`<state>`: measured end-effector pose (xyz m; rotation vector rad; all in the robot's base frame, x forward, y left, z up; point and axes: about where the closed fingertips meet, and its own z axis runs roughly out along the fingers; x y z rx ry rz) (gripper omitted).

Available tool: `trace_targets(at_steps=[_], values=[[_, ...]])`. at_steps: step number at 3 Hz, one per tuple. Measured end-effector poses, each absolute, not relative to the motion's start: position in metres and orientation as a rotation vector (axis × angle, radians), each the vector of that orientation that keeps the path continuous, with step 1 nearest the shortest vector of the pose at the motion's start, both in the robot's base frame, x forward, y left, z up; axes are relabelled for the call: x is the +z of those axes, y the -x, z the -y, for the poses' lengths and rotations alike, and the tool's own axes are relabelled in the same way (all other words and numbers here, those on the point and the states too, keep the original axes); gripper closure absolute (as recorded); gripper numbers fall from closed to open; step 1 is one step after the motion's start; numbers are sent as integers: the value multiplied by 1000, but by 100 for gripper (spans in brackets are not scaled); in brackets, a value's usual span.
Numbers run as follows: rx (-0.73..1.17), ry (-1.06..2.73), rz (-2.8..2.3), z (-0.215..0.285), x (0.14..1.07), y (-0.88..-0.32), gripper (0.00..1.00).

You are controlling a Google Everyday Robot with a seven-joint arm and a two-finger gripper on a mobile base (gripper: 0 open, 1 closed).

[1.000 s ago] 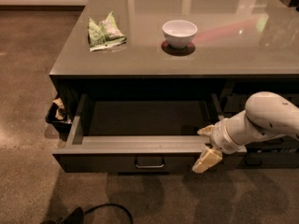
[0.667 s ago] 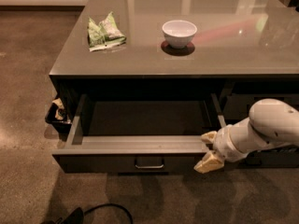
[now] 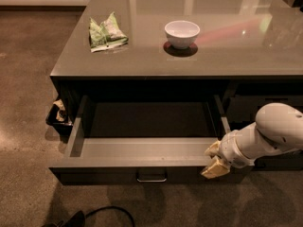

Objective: Open top drawer

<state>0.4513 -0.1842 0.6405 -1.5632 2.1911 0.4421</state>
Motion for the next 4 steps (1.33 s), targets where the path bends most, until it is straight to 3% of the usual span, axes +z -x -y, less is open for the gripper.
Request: trace_targets(at_steps=[1, 4], values=[[435, 1557, -2206, 188, 639, -443, 85], [406, 1561, -2223, 190, 642, -419, 16]])
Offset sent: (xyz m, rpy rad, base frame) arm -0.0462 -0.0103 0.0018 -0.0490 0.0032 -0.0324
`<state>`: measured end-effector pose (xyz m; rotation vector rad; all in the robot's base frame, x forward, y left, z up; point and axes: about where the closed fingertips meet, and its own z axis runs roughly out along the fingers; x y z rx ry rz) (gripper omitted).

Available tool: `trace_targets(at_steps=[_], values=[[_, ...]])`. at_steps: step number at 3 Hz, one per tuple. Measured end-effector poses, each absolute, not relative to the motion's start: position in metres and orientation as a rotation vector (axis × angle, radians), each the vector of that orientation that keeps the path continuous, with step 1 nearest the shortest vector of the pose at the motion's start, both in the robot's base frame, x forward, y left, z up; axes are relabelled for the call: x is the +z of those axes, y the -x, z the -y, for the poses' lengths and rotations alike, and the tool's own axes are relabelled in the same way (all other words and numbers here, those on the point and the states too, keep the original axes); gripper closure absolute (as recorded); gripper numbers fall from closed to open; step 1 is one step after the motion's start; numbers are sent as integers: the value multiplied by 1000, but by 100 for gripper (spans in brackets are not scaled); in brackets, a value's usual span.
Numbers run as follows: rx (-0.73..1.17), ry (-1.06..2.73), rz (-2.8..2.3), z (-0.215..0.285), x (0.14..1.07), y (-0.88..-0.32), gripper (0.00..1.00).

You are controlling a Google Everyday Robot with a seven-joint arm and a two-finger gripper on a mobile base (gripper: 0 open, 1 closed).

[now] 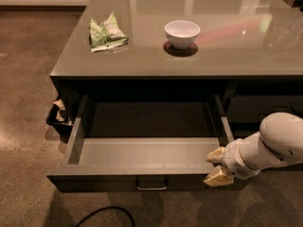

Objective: Open top drawer

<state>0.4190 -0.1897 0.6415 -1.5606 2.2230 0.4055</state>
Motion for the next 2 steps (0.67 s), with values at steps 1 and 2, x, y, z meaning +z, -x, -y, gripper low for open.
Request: trace_targets(at_steps=[1, 2], values=[[406, 1561, -2223, 190, 641, -419, 0], [406, 1561, -2223, 190, 641, -419, 0]])
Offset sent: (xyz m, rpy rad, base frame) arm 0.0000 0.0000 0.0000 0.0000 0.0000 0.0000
